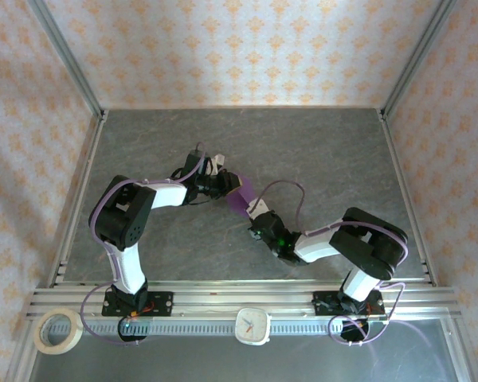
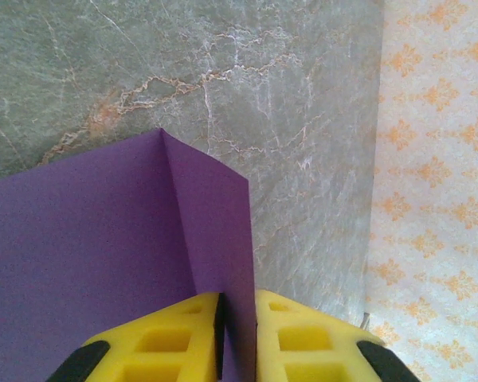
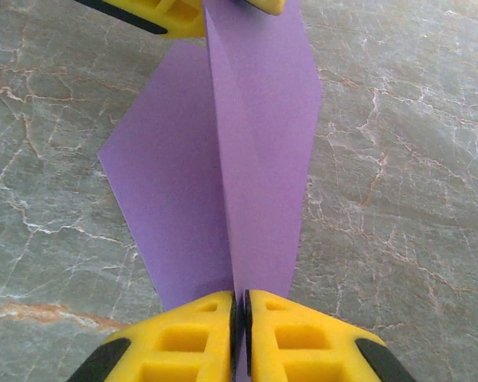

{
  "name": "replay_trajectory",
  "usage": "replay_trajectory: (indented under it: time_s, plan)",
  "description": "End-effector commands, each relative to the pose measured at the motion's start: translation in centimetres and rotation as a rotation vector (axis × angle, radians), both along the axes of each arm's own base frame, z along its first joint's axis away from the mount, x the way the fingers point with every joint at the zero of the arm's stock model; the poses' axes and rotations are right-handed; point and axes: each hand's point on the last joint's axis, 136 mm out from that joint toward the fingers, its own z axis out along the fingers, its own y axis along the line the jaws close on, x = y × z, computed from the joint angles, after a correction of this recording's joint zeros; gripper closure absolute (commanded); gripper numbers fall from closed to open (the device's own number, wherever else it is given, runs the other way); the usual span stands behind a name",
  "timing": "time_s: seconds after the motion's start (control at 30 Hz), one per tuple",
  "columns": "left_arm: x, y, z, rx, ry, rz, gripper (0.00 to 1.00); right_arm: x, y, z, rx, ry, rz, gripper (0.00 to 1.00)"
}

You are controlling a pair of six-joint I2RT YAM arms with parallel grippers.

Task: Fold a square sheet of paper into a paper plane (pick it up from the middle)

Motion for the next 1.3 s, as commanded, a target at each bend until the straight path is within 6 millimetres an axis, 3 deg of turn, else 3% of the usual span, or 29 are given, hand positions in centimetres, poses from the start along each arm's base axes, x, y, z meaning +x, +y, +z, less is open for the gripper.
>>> replay_trajectory:
  time_s: [0.0, 0.37, 0.47, 0.63, 0.7, 1.27]
  plan:
    - [0.1, -0.3, -0.3, 0.014, 0.003, -0.011, 0.83, 0.3, -0.1, 1.2, 0.052, -0.024, -0.02, 0.87]
    - [0.2, -0.1, -0.4, 0.027, 0.006, 0.001, 0.82, 0.0, 0.0, 0.8, 0.068, -0.006, -0.014, 0.99]
    - [0.2, 0.0, 0.0, 0.029, -0.006, 0.007, 0.75, -0.1, 0.3, 0.7, 0.097, 0.021, -0.007, 1.0]
    - [0.6, 1.2, 1.2, 0.08, -0.052, 0.057, 0.51, -0.6, 1.4, 0.3, 0.203, 0.12, 0.044, 1.0]
    - [0.6, 1.8, 1.5, 0.105, -0.067, 0.078, 0.48, -0.8, 1.8, 0.3, 0.252, 0.158, 0.067, 1.0]
    - [0.2, 4.9, 3.3, 0.168, -0.129, 0.185, 0.41, -0.9, 2.7, 1.0, 0.534, 0.381, 0.142, 1.0]
